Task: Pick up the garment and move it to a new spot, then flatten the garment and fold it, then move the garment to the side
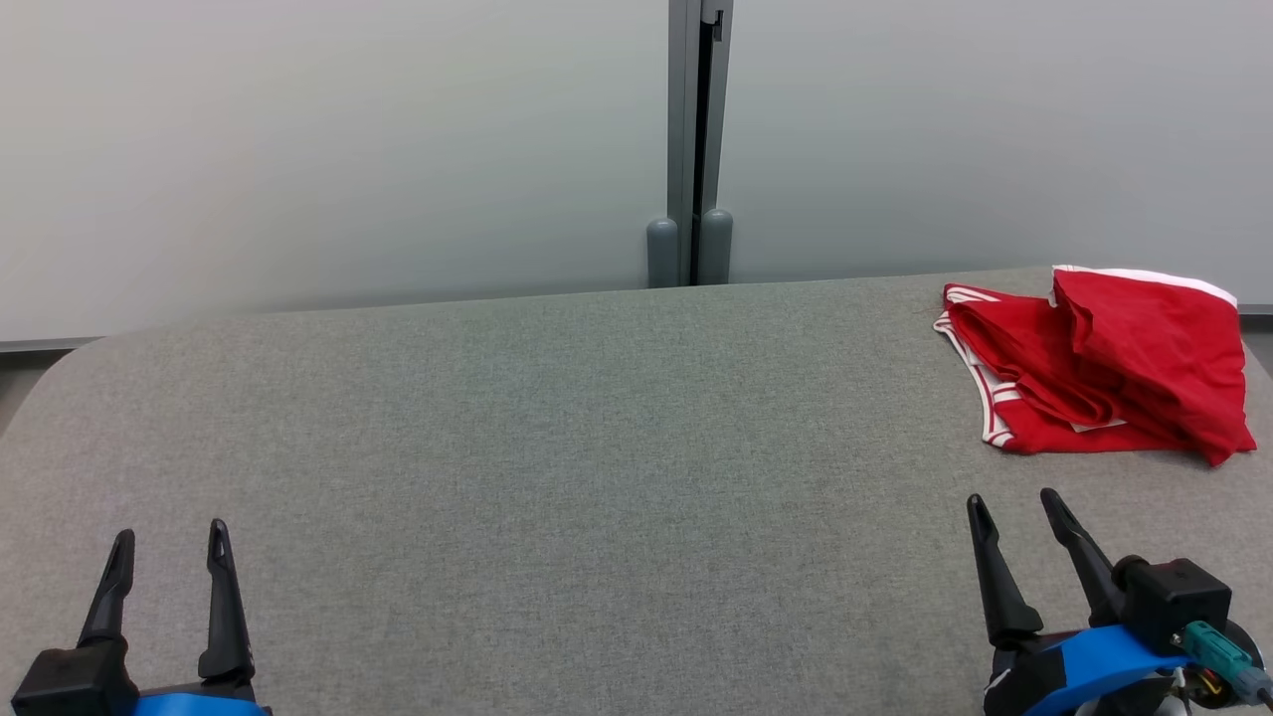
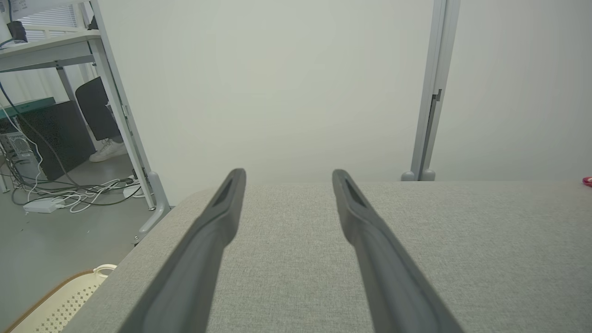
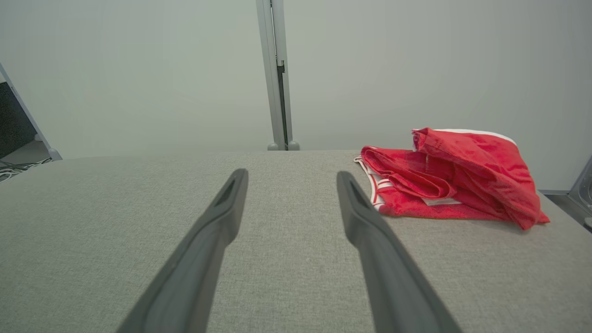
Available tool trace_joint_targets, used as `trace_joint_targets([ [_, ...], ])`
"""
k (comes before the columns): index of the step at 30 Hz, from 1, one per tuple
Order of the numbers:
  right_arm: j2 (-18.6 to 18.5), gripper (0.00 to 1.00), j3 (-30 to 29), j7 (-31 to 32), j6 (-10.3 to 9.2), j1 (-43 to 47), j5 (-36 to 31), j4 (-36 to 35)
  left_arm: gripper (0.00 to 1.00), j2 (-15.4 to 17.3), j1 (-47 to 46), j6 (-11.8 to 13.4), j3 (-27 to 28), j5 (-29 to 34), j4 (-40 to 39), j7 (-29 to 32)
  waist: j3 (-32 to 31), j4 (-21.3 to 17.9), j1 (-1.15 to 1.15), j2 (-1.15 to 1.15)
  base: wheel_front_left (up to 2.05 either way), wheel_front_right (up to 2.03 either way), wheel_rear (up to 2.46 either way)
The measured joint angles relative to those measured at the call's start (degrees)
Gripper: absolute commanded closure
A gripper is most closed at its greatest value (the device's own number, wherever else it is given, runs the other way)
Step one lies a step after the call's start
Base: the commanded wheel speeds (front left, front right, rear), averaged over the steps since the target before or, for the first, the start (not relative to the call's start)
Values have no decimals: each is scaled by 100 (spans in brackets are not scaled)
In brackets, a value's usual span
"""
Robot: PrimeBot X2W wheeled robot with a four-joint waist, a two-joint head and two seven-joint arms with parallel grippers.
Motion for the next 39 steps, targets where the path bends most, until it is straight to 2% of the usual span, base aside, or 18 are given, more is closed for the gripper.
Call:
trace_joint_targets([
  [5, 0, 0, 0, 5, 0, 0, 0, 4, 0, 16, 0, 31, -10, -3, -2, 23, 11, -2, 0, 0, 0, 0, 0],
  [6, 0, 100, -2, 3, 0, 3, 2, 38, 100, -3, 11, 29, -19, -4, 30, 23, 12, -1, 0, 0, 0, 0, 0],
  [13, 10, 100, -1, 35, 0, 43, 131, 401, 100, -286, 208, 7, -90, -92, 374, 51, 17, 1, 1, 0, 0, 0, 0],
  [39, 27, 100, -148, 420, 0, -25, 2746, 483, 100, -617, -256, -388, 121, -2583, 801, 439, 56, 37, 1, 0, 0, 0, 0],
])
